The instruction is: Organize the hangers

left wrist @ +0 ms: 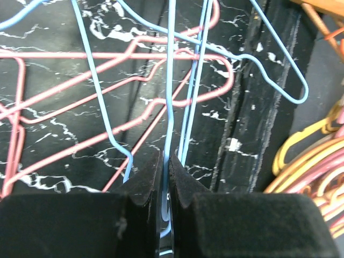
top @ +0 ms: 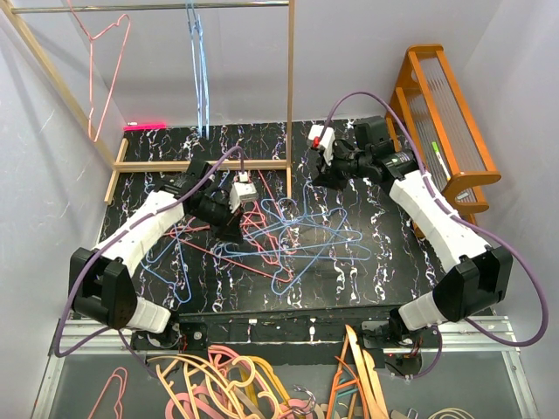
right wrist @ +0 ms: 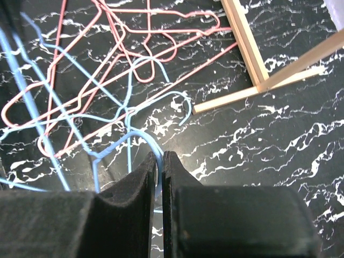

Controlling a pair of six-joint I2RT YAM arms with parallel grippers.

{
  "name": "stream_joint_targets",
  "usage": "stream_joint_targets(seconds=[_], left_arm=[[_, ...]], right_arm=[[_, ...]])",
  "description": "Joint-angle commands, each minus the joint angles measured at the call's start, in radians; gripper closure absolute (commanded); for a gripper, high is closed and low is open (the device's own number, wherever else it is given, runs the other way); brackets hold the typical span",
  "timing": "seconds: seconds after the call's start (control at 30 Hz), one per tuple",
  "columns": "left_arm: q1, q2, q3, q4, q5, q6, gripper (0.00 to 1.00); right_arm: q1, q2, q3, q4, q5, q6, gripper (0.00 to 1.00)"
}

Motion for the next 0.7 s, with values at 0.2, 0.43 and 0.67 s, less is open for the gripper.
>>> stream_joint_targets(seconds=[0.2,0.43,0.67], left_arm=[[-0.063,0.007,0.242,0.219,0.101,-0.305,1.00],[-0.064,-0.009,0.283,0.235,0.129,-0.405,1.00],[-0.039,-0.105,0.172,0.199,-0.033,-0.430,1.00]], right_arm=[[0.031,0.004,-0.074,0.017,-0.053,0.020,0.88],[0.031,0.029,-0.086,0.019,-0.066,-0.012,0.74],[0.030,0.065,-0.064,-0.150,-0.084,-0.208,0.87]])
